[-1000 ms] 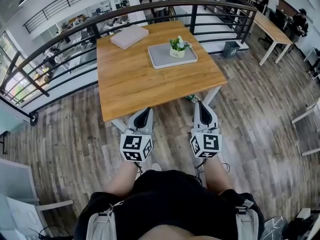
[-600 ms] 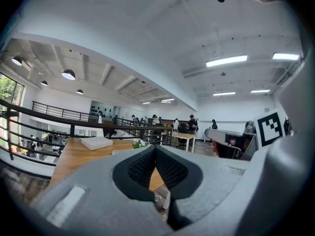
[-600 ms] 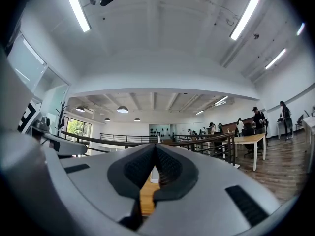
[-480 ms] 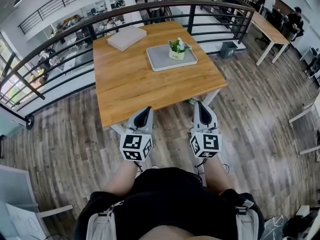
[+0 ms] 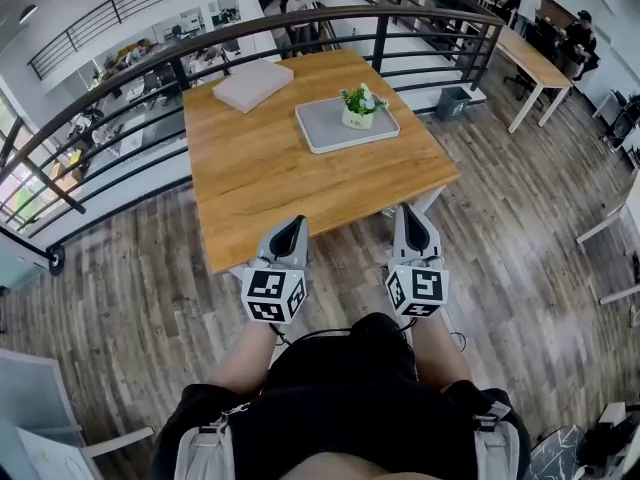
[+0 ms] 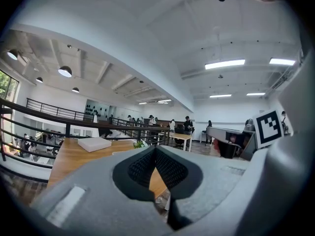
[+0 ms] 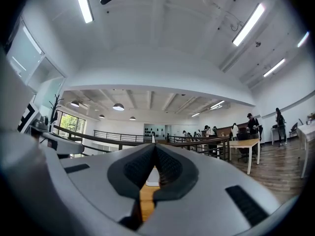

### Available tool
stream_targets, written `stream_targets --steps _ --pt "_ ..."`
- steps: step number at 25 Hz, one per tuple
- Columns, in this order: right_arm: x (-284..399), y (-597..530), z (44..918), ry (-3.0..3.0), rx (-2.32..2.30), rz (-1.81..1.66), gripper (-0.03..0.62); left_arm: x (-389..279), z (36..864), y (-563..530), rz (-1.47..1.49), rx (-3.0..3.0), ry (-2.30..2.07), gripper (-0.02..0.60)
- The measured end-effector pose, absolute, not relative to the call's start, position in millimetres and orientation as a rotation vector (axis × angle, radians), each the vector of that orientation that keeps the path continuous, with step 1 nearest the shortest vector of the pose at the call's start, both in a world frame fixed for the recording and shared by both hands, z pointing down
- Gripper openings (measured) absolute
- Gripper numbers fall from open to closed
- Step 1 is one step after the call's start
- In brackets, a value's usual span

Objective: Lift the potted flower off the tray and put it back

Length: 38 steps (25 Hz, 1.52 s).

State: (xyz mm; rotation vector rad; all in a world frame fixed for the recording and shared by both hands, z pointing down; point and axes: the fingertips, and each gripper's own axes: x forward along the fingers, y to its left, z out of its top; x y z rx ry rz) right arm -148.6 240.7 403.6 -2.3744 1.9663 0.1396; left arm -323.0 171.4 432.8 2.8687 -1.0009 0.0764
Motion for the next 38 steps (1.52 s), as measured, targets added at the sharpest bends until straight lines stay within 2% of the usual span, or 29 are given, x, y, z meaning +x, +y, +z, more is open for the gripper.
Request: stream_targets --steps 10,18,26,33,38 --pt "-97 167 428 1.971 -2.341 0.098 -0.002 -287 457 97 0.117 2.842 -1.071 0.015" --pt "-7 52 433 2.061 -2.254 0.091 -0.002 -188 466 0 0.142 2.810 -1.155 0.015" --pt "80 -55 412 2.221 -2.174 0.205 -0.002 -84 438 -89 0.139 2.776 -1.276 0.015" --pt "135 -130 410 2.336 -2.043 0.132 -0.002 -35 430 -147 0.147 2.677 -1.429 0.015" --pt "158 -164 422 2.346 -1.976 0.031 -0.002 -26 445 -166 0.190 2.616 -1.464 0.015"
